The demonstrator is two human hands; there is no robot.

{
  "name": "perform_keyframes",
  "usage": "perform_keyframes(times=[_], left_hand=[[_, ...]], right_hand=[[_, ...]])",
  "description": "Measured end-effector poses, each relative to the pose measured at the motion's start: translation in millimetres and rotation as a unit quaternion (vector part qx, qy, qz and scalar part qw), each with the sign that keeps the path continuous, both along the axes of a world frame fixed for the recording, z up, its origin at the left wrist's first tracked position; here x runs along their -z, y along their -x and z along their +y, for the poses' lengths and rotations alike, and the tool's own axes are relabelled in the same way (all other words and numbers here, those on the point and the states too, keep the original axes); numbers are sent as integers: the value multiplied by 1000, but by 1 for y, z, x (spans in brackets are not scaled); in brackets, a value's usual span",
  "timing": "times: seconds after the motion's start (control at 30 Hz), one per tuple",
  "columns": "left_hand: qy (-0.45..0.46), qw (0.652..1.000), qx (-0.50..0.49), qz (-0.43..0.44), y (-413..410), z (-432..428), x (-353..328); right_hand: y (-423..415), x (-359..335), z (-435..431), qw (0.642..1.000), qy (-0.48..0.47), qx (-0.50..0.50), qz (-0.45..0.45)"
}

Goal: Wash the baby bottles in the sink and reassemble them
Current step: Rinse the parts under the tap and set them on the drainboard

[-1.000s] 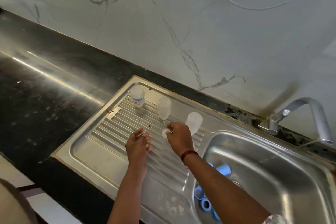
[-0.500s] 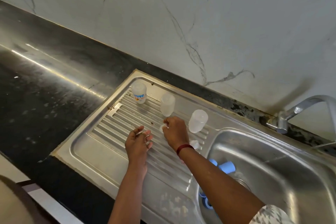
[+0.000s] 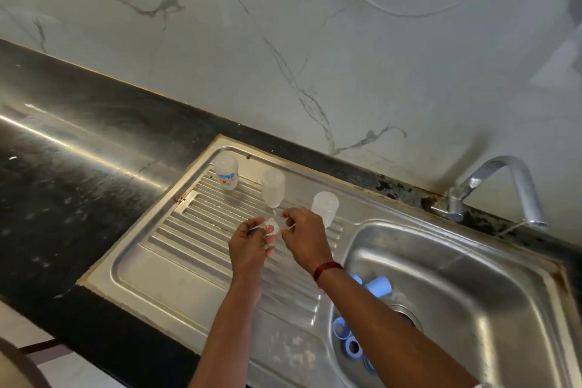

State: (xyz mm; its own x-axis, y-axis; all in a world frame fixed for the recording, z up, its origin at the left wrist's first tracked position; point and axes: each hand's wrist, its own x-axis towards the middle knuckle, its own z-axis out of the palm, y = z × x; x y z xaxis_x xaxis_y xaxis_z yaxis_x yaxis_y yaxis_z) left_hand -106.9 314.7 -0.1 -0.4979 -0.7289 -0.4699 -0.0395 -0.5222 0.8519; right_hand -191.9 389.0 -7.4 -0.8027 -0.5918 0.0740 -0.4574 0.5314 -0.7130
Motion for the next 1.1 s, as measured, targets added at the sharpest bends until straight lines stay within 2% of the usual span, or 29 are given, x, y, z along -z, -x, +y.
perform_keyframes(times=[0.1,0.23,0.37,0.53,0.73,0.87,1.1], left_hand=[[8,999,36,23,6,18,-5],[43,993,100,42,16,51,-14],[51,984,169,39,28,94,-11],[33,965,262,-10,43,149,8],[21,921,379,-90,54,194,29],[-5,911,389,-138,68,206,45],[-27,905,377,-194,80,212,76]], right_hand=[[-2,-2,30,999,27,18,17],[-6,1,80,993,57,90,39],[-12,18,137,983,43,171,47],[-16,39,207,973,-8,229,-6],[-5,63,269,956,-83,267,-87],[7,81,297,939,-98,294,-150],[30,116,304,924,-146,279,-216]])
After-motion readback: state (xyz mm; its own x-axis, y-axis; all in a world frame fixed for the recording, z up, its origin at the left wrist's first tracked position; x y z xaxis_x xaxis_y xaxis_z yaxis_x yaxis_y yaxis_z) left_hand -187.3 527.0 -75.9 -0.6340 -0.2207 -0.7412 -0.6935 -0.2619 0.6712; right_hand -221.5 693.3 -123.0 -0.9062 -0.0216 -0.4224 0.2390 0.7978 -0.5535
